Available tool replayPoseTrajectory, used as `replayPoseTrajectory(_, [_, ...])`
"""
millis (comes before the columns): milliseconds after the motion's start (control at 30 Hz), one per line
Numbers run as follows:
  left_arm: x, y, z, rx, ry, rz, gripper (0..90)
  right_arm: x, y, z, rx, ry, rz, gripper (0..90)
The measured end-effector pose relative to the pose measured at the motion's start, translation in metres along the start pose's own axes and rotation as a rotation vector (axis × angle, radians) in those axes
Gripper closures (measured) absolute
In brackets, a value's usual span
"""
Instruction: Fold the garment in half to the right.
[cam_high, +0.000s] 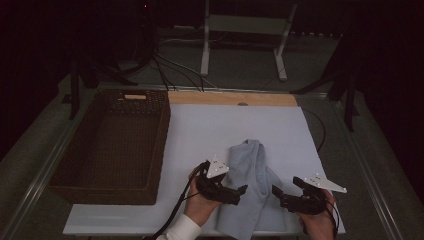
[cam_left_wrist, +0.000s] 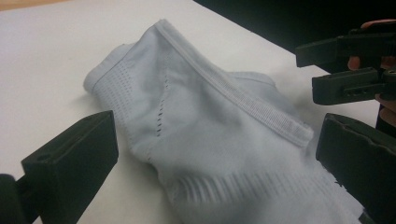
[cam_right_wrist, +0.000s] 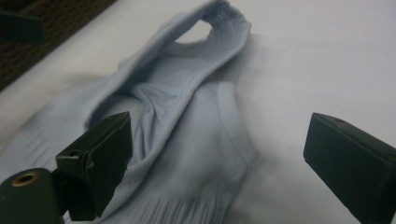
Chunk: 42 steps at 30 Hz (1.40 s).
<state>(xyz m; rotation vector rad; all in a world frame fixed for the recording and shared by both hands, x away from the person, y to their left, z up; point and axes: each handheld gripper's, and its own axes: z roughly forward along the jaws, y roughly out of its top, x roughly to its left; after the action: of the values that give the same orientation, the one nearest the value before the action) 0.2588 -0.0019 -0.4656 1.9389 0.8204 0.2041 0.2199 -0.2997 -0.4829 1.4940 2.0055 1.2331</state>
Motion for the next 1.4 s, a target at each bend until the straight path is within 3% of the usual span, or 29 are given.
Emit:
replayPoseTrajectory(533, [0.016,-0.013,-0.019,0.003,0.030,-0.035,0.4,0.015,0.000,0.009,0.067,0.014,-0.044,12.5])
replayPoseTrajectory(967, [0.015,-0.013,-0.024,0.019,0.028,-0.018,0.4,0.028,-0.001,0.014,0.117,0.090,-0.059,15.7])
replayPoseTrajectory(1067, [0.016,-0.013,-0.028,0.011,0.031,-0.019,0.4,0.031,-0.002,0.018,0.140,0.088,-0.082,15.8])
replayPoseTrajectory(1233, [0.017,-0.012,-0.031,0.005,0.034,-0.018,0.4,0.031,-0.002,0.019,0.147,0.094,-0.079,16.3])
replayPoseTrajectory(1400, [0.016,-0.013,-0.030,0.009,0.035,-0.017,0.4,0.034,-0.002,0.017,0.145,0.106,-0.090,22.1])
